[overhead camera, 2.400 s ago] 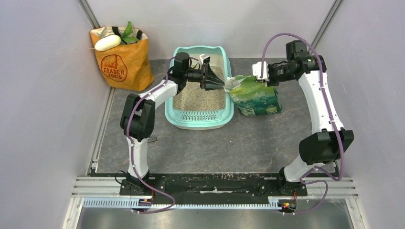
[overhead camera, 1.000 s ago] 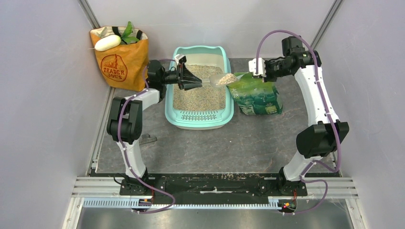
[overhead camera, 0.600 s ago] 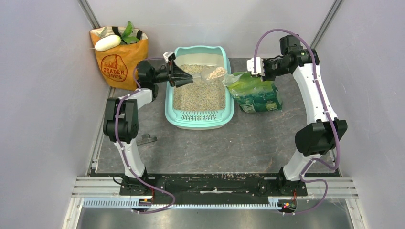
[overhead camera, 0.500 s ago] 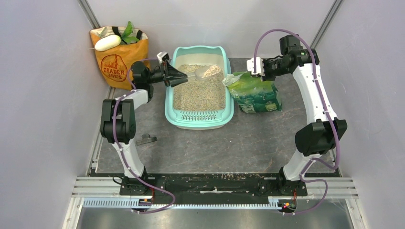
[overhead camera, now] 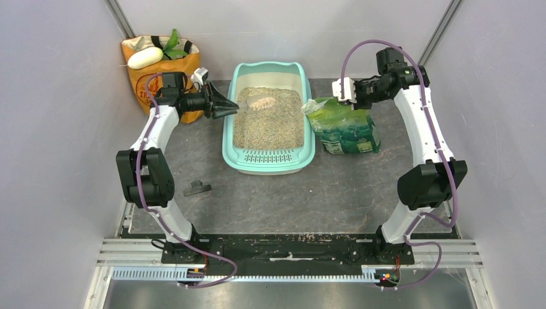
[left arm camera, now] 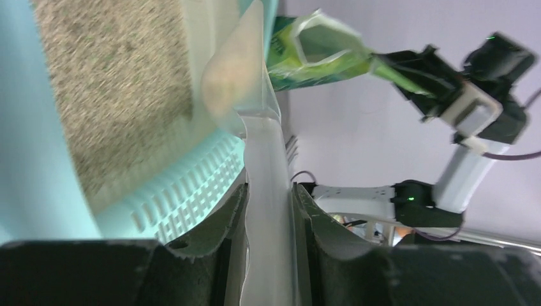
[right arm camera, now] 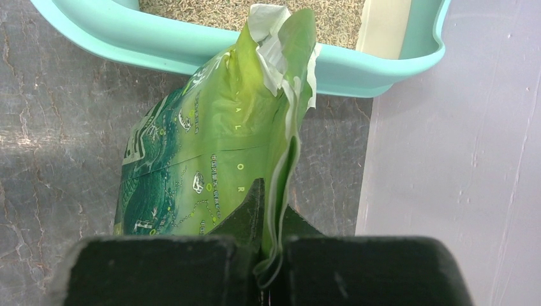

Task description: Fill the litter box with clean litter

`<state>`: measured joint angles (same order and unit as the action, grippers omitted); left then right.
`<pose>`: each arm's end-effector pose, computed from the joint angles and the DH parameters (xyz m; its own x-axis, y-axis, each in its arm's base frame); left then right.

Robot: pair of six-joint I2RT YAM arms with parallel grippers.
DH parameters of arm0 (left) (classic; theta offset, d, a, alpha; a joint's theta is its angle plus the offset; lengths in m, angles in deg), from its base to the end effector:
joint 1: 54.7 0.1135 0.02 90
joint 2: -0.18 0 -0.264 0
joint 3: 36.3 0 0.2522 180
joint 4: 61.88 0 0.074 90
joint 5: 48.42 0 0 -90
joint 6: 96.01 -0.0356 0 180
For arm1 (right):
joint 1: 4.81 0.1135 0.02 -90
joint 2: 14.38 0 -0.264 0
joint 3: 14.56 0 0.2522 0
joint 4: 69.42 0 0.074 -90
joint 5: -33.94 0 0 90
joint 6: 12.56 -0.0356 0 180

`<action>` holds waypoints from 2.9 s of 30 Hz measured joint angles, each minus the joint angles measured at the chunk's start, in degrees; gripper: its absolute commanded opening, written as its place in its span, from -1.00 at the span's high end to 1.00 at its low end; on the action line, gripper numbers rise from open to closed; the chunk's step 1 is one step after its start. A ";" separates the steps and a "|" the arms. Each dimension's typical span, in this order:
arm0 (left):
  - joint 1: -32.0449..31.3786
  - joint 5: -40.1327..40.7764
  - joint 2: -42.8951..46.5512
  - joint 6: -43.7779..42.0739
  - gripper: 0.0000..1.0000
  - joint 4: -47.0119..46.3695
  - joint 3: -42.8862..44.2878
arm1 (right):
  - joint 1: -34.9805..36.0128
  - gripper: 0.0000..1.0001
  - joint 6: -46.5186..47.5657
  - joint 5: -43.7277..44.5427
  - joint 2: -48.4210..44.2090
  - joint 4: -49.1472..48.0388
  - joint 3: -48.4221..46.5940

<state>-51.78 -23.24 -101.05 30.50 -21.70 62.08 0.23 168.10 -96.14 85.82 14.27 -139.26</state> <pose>0.3896 -0.0124 0.2991 -0.9279 -0.3008 -0.2201 0.1081 0.3479 -0.9313 0.3447 0.0534 0.3910 0.4056 -0.7323 -0.5471 -0.8509 -0.0839 -0.5185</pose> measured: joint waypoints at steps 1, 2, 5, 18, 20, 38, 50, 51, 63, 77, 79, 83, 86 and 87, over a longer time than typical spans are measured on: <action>0.00 0.83 0.04 -2.40 0.96 3.04 0.26 | 0.00 1.00 0.02 0.07 0.00 0.00 0.00; -0.04 2.01 0.04 -5.22 0.96 6.56 0.57 | 0.00 1.00 0.02 0.09 0.00 0.00 0.00; -0.48 5.18 0.00 -12.11 0.96 15.13 1.16 | -0.07 1.00 0.04 0.09 0.00 0.00 0.00; -10.36 24.09 -6.45 -27.32 0.96 30.91 20.02 | -1.81 1.00 -0.07 0.07 -1.31 -1.77 3.45; -10.34 27.91 -9.16 -27.47 0.96 30.47 24.50 | -1.84 1.00 -0.13 0.07 -1.77 -1.86 3.80; -25.05 54.71 0.31 -54.80 0.96 29.07 17.92 | -4.48 1.00 -3.85 0.96 -5.27 -3.02 7.43; -21.42 21.94 28.65 -50.60 0.96 23.65 -5.75 | -7.23 1.00 -12.92 0.74 -8.46 -4.87 11.65; -21.44 20.28 30.60 -49.77 0.96 23.47 -8.57 | -7.43 1.00 -13.25 0.74 -8.81 -4.90 12.07; -20.92 10.93 42.62 -22.03 0.96 -1.25 -47.84 | -7.52 1.00 -14.10 0.72 -9.84 -4.26 12.26; -15.17 18.08 32.81 -3.19 0.38 -15.98 -55.63 | -7.52 1.00 -13.14 0.92 -13.00 -3.19 15.06; -14.80 17.86 32.33 -2.71 0.20 -15.61 -55.41 | -7.52 1.00 -13.14 0.92 -13.03 -3.17 15.08; -13.18 21.03 31.58 -2.27 -0.21 -12.63 -54.77 | -7.52 1.00 -13.11 0.94 -13.22 -3.13 15.43; -11.96 24.65 31.47 -2.32 -0.54 -7.45 -54.18 | -7.54 1.00 -13.09 0.94 -13.33 -3.13 15.67; -11.69 25.94 31.52 -2.32 -0.66 -5.22 -53.59 | -7.54 1.00 -13.07 0.94 -13.38 -3.08 15.72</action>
<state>-63.47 2.71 -69.53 28.18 -26.93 8.49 -7.31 155.03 -95.20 72.45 11.19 -123.54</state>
